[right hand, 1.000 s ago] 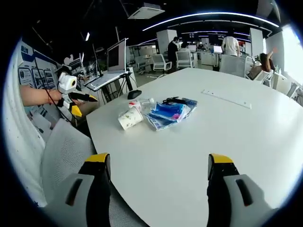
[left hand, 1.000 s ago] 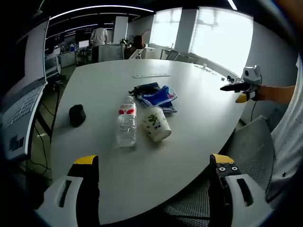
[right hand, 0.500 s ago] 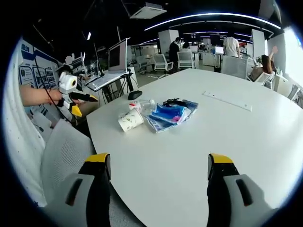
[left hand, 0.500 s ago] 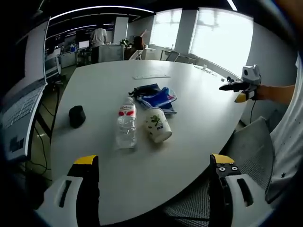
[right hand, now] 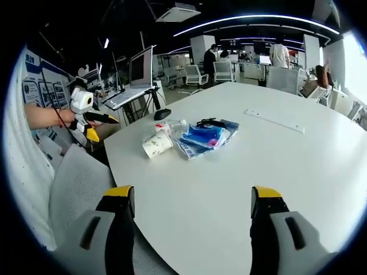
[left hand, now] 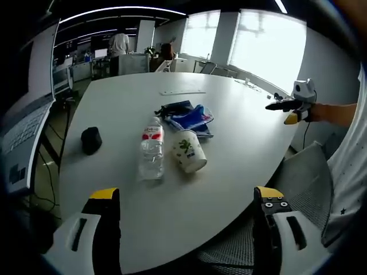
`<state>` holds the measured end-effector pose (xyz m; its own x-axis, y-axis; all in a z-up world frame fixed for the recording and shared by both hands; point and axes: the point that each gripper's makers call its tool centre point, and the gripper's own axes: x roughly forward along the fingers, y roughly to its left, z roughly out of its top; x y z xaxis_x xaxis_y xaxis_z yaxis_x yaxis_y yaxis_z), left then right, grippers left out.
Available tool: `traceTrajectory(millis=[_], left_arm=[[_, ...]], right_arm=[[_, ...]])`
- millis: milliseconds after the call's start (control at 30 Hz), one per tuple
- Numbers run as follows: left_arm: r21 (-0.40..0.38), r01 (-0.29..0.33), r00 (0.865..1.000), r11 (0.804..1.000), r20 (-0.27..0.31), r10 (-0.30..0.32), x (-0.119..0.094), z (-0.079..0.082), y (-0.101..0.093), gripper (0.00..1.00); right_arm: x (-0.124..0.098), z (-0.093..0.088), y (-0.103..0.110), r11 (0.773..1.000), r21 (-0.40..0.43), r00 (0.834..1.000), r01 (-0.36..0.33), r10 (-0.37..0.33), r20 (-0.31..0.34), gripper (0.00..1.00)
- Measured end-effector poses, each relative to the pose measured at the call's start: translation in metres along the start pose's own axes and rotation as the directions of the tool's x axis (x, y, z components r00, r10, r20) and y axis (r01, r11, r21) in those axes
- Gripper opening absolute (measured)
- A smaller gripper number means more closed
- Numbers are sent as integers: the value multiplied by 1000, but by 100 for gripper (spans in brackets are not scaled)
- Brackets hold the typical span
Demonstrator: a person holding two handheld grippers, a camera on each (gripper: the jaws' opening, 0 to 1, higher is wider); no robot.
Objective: Arrange the tabletop items into an orderly group along one side of the table until the central work area is clear of visible clutter.
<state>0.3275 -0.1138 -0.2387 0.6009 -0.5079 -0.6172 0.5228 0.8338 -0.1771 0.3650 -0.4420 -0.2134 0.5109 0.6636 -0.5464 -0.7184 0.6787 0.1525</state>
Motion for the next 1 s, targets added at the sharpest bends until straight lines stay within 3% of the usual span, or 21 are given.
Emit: traceTrajectory(millis=[600,1000], left_arm=[[2,1,1000,1000,12,-1,1,3,0,98],[6,5,1000,1000,28,-5,7,14,0,96]], right_arm=[[5,3,3,1000,-1,1000,-10,10,3,83],[11,12,-5,1000,-8,1000,-9,9,12,82]])
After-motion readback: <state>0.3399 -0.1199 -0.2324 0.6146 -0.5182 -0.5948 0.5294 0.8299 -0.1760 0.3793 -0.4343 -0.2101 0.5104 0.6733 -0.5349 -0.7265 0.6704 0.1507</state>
